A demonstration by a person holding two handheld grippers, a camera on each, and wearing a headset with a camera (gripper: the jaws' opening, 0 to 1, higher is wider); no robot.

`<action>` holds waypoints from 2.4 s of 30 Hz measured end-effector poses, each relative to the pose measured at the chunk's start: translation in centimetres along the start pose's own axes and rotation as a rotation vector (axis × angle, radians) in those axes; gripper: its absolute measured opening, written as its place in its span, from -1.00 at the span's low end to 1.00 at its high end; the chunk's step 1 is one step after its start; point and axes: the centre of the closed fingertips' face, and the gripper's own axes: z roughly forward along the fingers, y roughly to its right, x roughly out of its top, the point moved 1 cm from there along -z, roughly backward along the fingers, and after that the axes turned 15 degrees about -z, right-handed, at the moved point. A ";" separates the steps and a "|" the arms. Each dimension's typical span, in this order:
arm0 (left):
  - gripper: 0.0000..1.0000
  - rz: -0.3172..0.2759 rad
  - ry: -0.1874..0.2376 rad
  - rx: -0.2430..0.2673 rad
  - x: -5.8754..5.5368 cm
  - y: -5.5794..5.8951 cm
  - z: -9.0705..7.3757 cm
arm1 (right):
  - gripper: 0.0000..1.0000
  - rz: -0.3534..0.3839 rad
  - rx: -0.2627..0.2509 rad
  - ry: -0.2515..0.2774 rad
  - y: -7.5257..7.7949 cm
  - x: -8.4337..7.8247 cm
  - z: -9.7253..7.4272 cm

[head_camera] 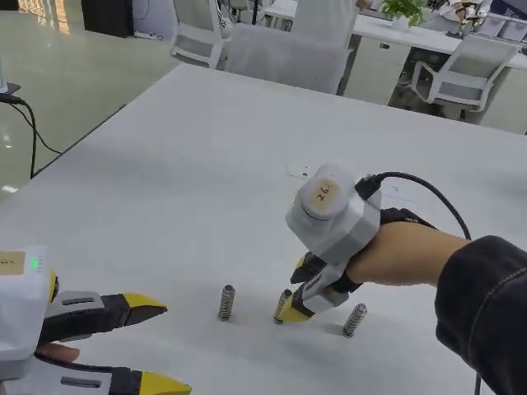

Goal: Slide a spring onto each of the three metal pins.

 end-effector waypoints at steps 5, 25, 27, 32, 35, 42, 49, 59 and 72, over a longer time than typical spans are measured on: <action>0.08 0.007 -0.002 0.000 0.3 -0.2 0.0 | -0.29 0.062 -0.045 0.038 0.2 -1.1 -1.1; 0.09 0.040 -0.017 -0.008 1.5 -1.0 0.7 | -0.18 0.243 -0.232 0.160 0.0 -5.1 -4.2; 0.09 0.039 -0.016 -0.008 1.6 -1.1 0.8 | -0.16 0.258 -0.253 0.177 0.0 -5.4 -4.7; 0.09 0.035 -0.016 -0.004 1.5 -1.4 1.0 | -0.12 0.299 -0.289 0.225 -0.4 -6.1 -5.6; 0.09 0.030 -0.011 0.002 1.5 -1.6 0.9 | -0.11 0.315 -0.310 0.247 -0.9 -6.6 -5.9; 0.10 0.020 0.009 0.016 1.7 -1.7 0.9 | -0.08 0.352 -0.320 0.290 -3.0 -7.4 -5.4; 0.10 0.020 0.014 0.023 1.6 -1.6 1.0 | -0.07 0.407 -0.344 0.325 -4.4 -8.3 -5.3; 0.11 -0.003 0.019 0.036 1.0 -1.8 0.8 | -0.06 0.441 -0.384 0.356 -6.0 -9.3 -5.4; 0.12 -0.039 0.014 0.052 -0.2 -2.1 0.6 | -0.04 0.449 -0.400 0.370 -6.6 -9.7 -5.5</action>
